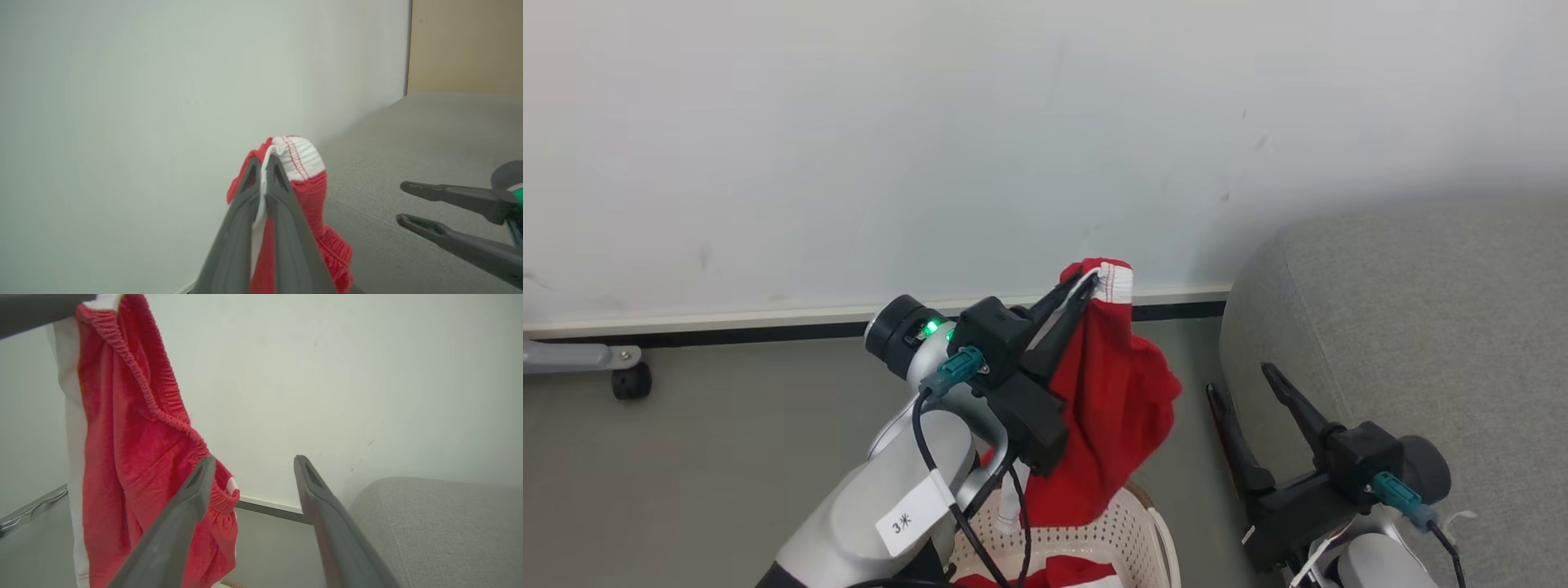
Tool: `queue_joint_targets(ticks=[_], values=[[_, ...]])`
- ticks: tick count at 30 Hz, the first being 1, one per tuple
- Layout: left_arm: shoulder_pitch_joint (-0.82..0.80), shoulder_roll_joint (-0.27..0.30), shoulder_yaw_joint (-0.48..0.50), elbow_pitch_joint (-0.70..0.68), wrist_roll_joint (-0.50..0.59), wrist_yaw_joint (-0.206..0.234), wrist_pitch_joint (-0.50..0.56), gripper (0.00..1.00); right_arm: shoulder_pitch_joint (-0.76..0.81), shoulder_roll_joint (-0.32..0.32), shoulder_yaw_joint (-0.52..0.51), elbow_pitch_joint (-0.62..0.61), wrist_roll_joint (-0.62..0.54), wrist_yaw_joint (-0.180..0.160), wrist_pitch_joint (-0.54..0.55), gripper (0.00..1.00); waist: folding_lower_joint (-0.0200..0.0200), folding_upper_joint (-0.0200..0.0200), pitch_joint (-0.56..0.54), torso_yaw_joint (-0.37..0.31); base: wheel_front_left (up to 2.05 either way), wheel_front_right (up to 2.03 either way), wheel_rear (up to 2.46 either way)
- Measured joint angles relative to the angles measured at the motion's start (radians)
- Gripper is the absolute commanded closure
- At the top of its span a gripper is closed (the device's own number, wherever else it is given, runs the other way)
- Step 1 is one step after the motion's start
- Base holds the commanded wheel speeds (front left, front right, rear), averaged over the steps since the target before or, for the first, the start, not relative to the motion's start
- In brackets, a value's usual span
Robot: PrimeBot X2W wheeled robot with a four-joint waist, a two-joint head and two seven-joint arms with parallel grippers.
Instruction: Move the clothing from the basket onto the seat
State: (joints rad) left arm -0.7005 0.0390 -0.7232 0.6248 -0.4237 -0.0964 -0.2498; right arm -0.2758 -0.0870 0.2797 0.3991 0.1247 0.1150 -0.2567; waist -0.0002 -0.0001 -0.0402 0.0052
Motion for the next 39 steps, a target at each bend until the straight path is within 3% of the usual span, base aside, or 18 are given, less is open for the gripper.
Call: queue_joint_targets(ticks=[12, 19, 24, 25, 27, 28, 39], values=[[0.031, 0.001, -0.111, -0.105, -0.042, 0.026, 0.001, 1.00, -0.080, -0.030, 0.127, 0.100, -0.013, 0.009, 0.000, 0.00, 0.0002, 0.0001, -0.052, 0.054, 0.00, 0.00, 0.00], [0.033, 0.003, -0.132, -0.124, -0.059, 0.041, 0.006, 1.00, -0.128, -0.063, 0.330, 0.142, 0.022, 0.009, 0.000, 0.00, 0.0002, 0.0002, -0.052, 0.086, 0.00, 0.00, 0.00], [0.033, 0.005, -0.132, -0.133, -0.059, 0.049, 0.011, 1.00, -0.155, -0.062, 0.401, 0.171, 0.067, 0.010, 0.000, 0.00, 0.0002, 0.0002, -0.049, 0.093, 0.00, 0.00, 0.00], [0.033, 0.004, -0.133, -0.137, -0.060, 0.053, 0.011, 1.00, -0.162, -0.061, 0.409, 0.180, 0.073, 0.010, 0.000, 0.09, 0.0002, 0.0001, -0.048, 0.093, 0.00, 0.00, 0.00], [0.034, 0.004, -0.132, -0.141, -0.061, 0.054, 0.011, 1.00, -0.176, -0.059, 0.419, 0.194, 0.089, 0.010, 0.000, 0.76, 0.0003, 0.0002, -0.047, 0.093, 0.00, 0.00, 0.00], [0.034, 0.004, -0.132, -0.141, -0.061, 0.054, 0.011, 1.00, -0.183, -0.059, 0.426, 0.199, 0.094, 0.010, 0.000, 1.00, 0.0002, 0.0002, -0.046, 0.093, 0.00, 0.00, 0.00], [0.078, 0.017, -0.105, -0.148, -0.084, 0.081, 0.012, 1.00, -0.239, -0.076, 0.461, 0.211, 0.165, 0.010, 0.000, 1.00, 0.0003, 0.0002, -0.035, 0.066, 0.00, 0.00, 0.00]])
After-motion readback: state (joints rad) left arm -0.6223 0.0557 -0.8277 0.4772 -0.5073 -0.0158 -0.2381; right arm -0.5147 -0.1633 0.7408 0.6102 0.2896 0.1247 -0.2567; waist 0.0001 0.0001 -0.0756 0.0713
